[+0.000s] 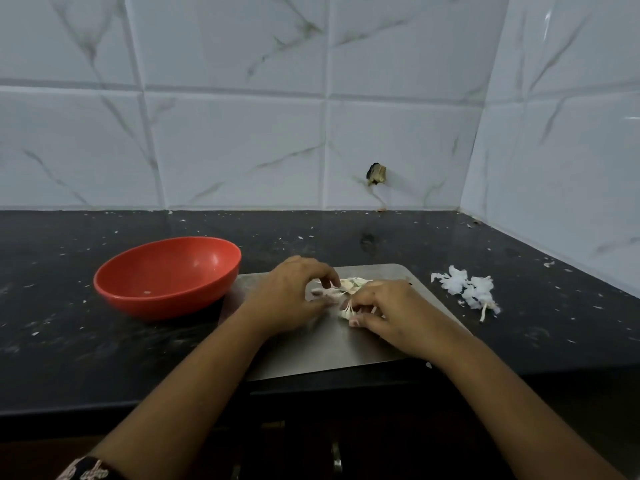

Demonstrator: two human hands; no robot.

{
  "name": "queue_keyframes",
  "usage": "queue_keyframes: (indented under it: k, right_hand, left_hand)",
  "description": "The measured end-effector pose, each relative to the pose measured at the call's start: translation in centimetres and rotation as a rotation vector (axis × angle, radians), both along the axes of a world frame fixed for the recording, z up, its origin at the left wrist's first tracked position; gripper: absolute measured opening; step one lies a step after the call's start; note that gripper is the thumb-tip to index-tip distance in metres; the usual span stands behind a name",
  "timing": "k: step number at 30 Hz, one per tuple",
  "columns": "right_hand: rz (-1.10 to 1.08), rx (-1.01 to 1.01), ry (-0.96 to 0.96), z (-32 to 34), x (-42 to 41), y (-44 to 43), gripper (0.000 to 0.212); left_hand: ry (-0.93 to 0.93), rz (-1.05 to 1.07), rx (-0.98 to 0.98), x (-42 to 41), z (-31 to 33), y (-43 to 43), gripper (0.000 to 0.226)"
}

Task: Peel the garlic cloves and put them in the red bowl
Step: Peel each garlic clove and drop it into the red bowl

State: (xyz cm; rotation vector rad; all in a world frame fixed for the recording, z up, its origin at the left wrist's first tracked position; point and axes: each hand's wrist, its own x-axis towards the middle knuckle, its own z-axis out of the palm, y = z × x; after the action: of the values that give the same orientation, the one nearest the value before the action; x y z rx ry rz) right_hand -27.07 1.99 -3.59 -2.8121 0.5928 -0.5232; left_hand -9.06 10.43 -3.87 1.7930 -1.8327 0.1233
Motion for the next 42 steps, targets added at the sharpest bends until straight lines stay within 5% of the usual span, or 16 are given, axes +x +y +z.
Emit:
queue_keyframes:
  k: [3, 10, 23, 32, 42]
  right_hand:
    - [-0.023, 0.028, -0.075, -0.4, 0.7, 0.3, 0.013]
    - [-0.015, 0.465, -0.321, -1.0, 1.8, 1.8, 0.018]
    - [-0.126, 0.387, -0.38, -1.3, 1.9, 2.5, 0.014]
    - [-0.09, 0.403, -0.414, -1.1, 1.7, 3.0, 0.013]
    - [-0.114, 0.378, -0.398, -1.5, 2.2, 2.6, 0.014]
  left_hand:
    - [0.148, -0.022, 0.0, -1.3, -0.5, 1.2, 0.022]
    - [0.393, 0.129, -0.109, -3.1, -1.5, 2.5, 0.005]
    - [0.595, 0.16, -0.073, -3.2, -1.4, 3.1, 0.014]
    - [0.576, 0.118, -0.072, -3.8, -1.1, 3.5, 0.034]
    - [0.426, 0.181, -0.098, -3.8, -1.1, 3.5, 0.026]
